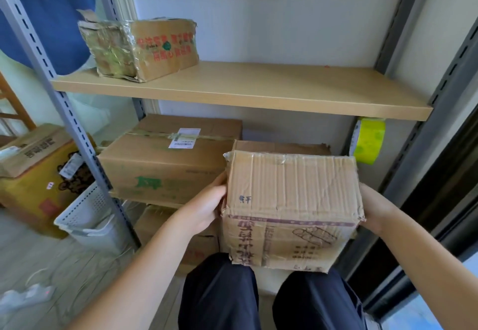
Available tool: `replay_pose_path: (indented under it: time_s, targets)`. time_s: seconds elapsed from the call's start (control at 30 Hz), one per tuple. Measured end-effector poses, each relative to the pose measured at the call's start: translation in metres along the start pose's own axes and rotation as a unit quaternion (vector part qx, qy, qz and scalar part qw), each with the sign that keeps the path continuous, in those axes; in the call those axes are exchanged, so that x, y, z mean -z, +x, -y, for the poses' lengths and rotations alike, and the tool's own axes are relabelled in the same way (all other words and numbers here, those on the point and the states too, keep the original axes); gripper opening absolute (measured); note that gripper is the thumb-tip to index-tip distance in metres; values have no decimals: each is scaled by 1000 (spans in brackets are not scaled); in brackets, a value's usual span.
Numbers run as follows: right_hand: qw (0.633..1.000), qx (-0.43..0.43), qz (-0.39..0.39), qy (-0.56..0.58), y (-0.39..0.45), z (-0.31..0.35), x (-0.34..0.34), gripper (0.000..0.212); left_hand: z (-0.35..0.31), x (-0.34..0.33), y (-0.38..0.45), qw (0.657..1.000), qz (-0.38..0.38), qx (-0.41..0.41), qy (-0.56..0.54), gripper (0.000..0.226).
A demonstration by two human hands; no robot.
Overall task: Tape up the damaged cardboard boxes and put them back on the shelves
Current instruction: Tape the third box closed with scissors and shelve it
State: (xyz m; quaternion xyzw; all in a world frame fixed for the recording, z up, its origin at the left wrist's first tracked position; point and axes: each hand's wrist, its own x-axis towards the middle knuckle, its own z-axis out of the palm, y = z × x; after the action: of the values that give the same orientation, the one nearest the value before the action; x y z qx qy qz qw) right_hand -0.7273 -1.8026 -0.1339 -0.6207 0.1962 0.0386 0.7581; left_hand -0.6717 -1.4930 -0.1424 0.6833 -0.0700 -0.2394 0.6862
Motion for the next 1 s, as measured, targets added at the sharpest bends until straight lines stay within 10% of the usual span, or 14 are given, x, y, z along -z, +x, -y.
replay_pose_path:
  time_s: [0.23, 0.5, 0.7, 0.87, 1.0]
  targets:
    - [998, 62, -5, -19, -36, -16, -4, 70, 14, -6, 8, 997, -67, -15, -35, 31]
    - [993, 48, -88, 59, -15, -12, -13, 80, 2, -9, 24, 991, -108, -11, -79, 79]
    - [997, 44, -57, 3, -8, -4, -3, 70, -6, -22, 38, 997, -64, -29, 31, 73]
    - [951, 91, -133, -264, -3, 6, -10, 39, -2, -16, 37, 996, -61, 19, 69, 72]
    - [977, 34, -147, -147, 8, 13, -19, 45, -5, -28, 38, 983, -125, 131, -26, 81]
